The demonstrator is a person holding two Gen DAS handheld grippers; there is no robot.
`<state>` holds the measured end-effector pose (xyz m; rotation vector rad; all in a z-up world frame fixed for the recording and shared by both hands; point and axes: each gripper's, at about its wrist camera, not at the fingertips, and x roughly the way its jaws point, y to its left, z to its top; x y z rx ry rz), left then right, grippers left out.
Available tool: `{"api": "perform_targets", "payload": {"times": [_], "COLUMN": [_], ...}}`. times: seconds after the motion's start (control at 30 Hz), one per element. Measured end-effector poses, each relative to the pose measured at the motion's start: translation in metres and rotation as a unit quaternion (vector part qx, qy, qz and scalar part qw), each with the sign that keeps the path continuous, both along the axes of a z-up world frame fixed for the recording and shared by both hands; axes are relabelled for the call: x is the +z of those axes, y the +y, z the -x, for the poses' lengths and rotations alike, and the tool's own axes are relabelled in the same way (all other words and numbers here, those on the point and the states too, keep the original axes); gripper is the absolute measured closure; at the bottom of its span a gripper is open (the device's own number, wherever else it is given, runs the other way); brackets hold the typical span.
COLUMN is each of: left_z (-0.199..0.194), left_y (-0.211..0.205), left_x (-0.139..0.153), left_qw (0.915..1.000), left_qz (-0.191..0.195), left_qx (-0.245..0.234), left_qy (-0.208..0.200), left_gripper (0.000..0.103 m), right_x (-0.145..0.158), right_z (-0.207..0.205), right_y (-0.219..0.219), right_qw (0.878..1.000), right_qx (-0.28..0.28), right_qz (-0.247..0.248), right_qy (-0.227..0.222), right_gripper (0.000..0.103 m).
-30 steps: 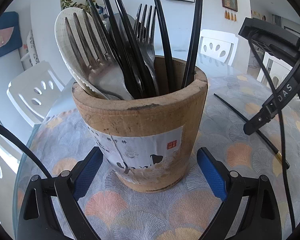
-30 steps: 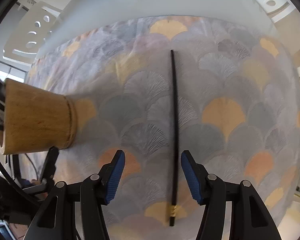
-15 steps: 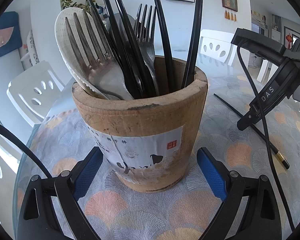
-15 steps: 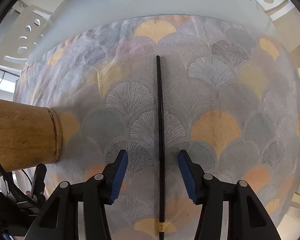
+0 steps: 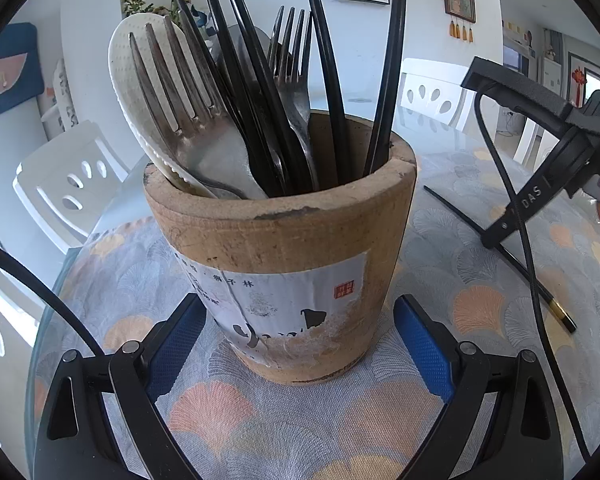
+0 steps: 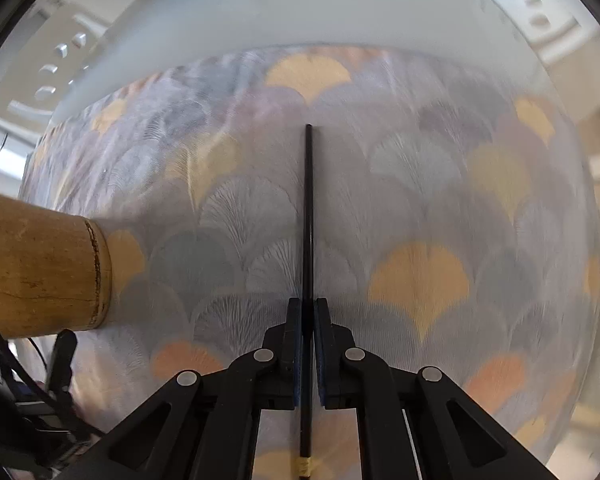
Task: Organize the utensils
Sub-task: 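Lift the black chopstick with the right gripper above the holder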
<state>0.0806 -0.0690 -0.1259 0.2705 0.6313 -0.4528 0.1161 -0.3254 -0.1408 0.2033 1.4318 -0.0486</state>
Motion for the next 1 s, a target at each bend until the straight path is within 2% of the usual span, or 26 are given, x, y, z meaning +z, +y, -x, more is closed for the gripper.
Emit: {"api": "perform_targets", "payload": {"times": [0.17,0.23,0.3,0.47,0.6,0.7,0.87,0.93,1.0], "left_z": [0.000,0.001,0.001,0.001,0.000,-0.001,-0.002,-0.002,-0.001], "left_y": [0.000,0.000,-0.001,-0.002,-0.001,-0.001,-0.001,-0.001,-0.002], "left_x": [0.000,0.000,0.000,0.000,-0.001,-0.001,-0.001,-0.001,-0.002], "left_qw": [1.0000,1.0000,1.0000,1.0000,1.0000,1.0000,1.0000,1.0000,1.0000], "left_qz": [0.001,0.001,0.001,0.000,0.000,-0.001,-0.001,-0.002,-0.004], "left_qx": [0.000,0.000,0.000,0.000,0.000,0.001,0.001,0.001,0.002], "left_qy": [0.000,-0.001,-0.002,0.000,0.000,-0.001,-0.001,-0.001,-0.001], "left_gripper": [0.008,0.008,0.008,0.008,0.008,0.008,0.008,0.008,0.008], "right_x": [0.001,0.007,0.020,0.053,0.076,0.095,0.131,0.152,0.173], "right_z": [-0.009,-0.006,0.001,0.028,0.056,0.077,0.099,0.107,0.112], "right_y": [0.009,0.010,0.010,0.020,0.039,0.051,0.073,0.077,0.083], "right_qw": [1.000,1.000,0.999,0.994,0.987,0.980,0.959,0.947,0.932], "right_qx": [0.014,0.019,0.024,0.058,0.069,0.071,0.101,0.109,0.110], "right_qz": [0.014,0.000,-0.014,-0.007,0.020,0.038,0.091,0.106,0.144], "right_qy": [-0.001,-0.013,-0.040,-0.094,-0.146,-0.184,-0.249,-0.282,-0.316], "right_gripper": [0.098,0.098,0.098,0.098,0.098,0.098,0.098,0.098,0.098]}}
